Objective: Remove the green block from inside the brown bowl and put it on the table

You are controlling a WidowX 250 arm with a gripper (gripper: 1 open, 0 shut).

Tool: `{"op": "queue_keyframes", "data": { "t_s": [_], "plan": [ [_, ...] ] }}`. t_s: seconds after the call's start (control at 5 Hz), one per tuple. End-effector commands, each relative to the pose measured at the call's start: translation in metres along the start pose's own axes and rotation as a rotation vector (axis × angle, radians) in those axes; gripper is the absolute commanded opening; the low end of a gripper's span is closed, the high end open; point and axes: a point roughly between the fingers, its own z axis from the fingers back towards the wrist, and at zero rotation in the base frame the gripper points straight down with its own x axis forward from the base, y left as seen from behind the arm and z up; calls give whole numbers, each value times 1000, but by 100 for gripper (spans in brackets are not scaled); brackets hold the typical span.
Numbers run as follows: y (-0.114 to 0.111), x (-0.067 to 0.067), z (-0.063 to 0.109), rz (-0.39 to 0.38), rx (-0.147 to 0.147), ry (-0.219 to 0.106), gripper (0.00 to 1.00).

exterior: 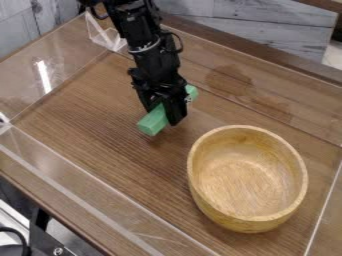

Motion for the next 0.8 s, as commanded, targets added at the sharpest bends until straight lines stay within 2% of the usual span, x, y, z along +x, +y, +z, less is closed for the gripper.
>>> {"op": "queue_keyframes", "data": {
  "t_s": [0.0,0.6],
  "plan": [
    [7,10,15,2,20,-49,0],
    [11,11,15,17,8,-38,0]
  ]
}}
